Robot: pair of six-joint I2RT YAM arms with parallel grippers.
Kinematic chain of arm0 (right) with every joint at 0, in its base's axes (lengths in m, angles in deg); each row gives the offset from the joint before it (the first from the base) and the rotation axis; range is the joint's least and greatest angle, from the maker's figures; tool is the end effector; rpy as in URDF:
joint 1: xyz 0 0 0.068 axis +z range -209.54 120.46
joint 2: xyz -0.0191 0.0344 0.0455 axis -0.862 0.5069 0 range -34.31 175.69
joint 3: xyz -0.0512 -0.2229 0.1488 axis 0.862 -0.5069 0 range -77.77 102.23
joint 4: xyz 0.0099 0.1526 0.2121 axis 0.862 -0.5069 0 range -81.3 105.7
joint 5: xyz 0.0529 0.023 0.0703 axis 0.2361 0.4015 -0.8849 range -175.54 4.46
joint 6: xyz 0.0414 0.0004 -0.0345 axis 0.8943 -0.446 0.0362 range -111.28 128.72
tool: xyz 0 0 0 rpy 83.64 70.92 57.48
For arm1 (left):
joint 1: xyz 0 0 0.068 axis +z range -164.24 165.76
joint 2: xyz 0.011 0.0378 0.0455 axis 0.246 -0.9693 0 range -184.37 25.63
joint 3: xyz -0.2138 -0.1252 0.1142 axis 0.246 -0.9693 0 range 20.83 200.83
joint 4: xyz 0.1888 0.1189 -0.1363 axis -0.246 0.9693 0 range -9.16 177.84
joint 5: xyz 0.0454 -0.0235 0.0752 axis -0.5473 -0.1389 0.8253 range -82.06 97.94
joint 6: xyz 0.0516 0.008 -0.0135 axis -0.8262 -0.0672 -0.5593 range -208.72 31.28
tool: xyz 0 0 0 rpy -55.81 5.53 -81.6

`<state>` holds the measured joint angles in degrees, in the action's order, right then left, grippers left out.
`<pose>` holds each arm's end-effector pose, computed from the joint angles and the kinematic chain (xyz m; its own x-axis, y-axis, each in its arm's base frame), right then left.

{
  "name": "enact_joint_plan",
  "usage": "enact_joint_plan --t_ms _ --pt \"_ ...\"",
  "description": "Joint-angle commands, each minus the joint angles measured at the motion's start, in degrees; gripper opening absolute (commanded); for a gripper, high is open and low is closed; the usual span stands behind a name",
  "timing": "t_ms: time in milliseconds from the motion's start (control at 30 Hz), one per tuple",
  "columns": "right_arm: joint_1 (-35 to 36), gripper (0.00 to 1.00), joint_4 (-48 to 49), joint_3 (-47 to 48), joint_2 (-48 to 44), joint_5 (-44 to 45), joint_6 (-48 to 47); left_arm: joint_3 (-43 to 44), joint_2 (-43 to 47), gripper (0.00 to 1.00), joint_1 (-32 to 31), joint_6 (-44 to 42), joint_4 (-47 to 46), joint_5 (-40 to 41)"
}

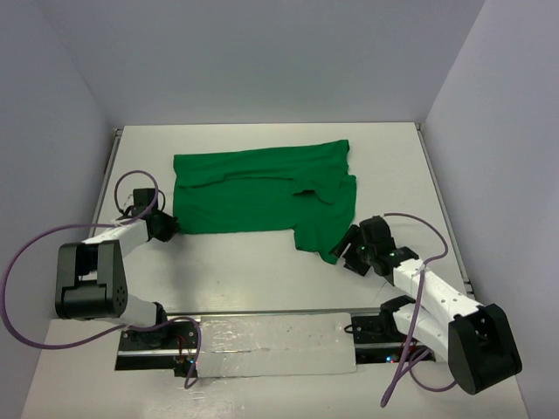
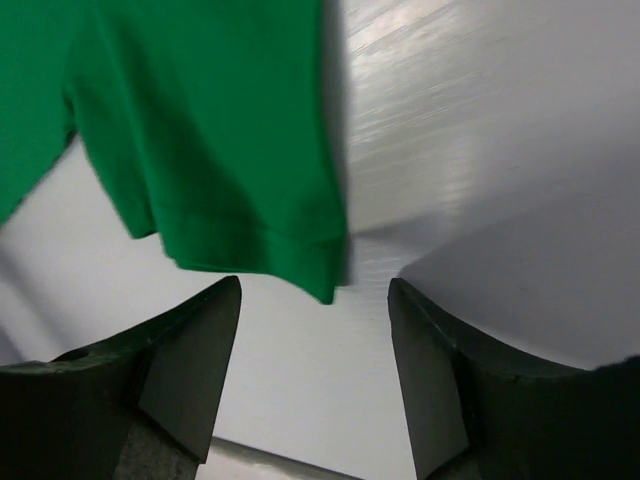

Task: Fold and stack the t-shirts
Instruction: Grap the side of the flattened tshirt closest away from the robot with both arms

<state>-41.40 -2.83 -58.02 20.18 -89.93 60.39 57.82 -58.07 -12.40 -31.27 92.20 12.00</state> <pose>0.1585 0.0548 0.1503 -0.7500 0.5773 -0.3227 0.3780 0.7745 0.5072 0.2603 0.0109 0.1457 -0.3978 -0.8540 -0.3353 -0.7524 0.5128 -0.4135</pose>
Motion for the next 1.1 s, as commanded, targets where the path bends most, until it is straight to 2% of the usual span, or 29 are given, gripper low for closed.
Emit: enact_joint_plan --t_ms 0,267,300,333,400,467,533,733,1067 --pt "1.5 0.67 4.4 -3.7 2.3 -2.9 5.5 -0.4 0.5 0.1 -0.4 0.6 -0.8 -0.4" --pt "1.5 0.45 7.6 -3.3 5.0 -0.2 8.7 0.0 0.2 0.1 -0.5 0.2 -0.5 -0.6" --pt "1.5 0.35 7.7 -2.9 5.4 1.2 9.1 -0.1 0.1 0.1 -0.5 0.2 -0.5 -0.7" --pt "1.5 0.21 8.4 -2.6 6.0 2.4 9.6 -0.2 0.0 0.1 -0.5 0.2 -0.7 -0.9" --pt "1.5 0.09 9.2 -2.2 7.1 3.8 9.8 -0.4 0.2 0.1 -0.5 0.5 -0.5 -1.1" --pt "1.5 0.09 8.0 -0.9 7.3 4.2 9.1 -0.5 0.8 0.1 -0.5 0.5 0.7 -1.2" --pt "1.5 0.09 5.3 -0.7 3.7 6.2 8.5 -0.8 2.6 0.1 -0.5 0.5 2.1 -1.0" --pt "1.1 0.09 -8.2 -0.3 -12.8 14.9 5.6 -4.4 11.8 0.1 -0.5 1.2 6.4 -0.5" --pt "0.8 0.09 -14.8 1.6 -19.2 15.2 5.6 -9.2 20.0 0.1 -0.5 1.6 11.6 1.2"
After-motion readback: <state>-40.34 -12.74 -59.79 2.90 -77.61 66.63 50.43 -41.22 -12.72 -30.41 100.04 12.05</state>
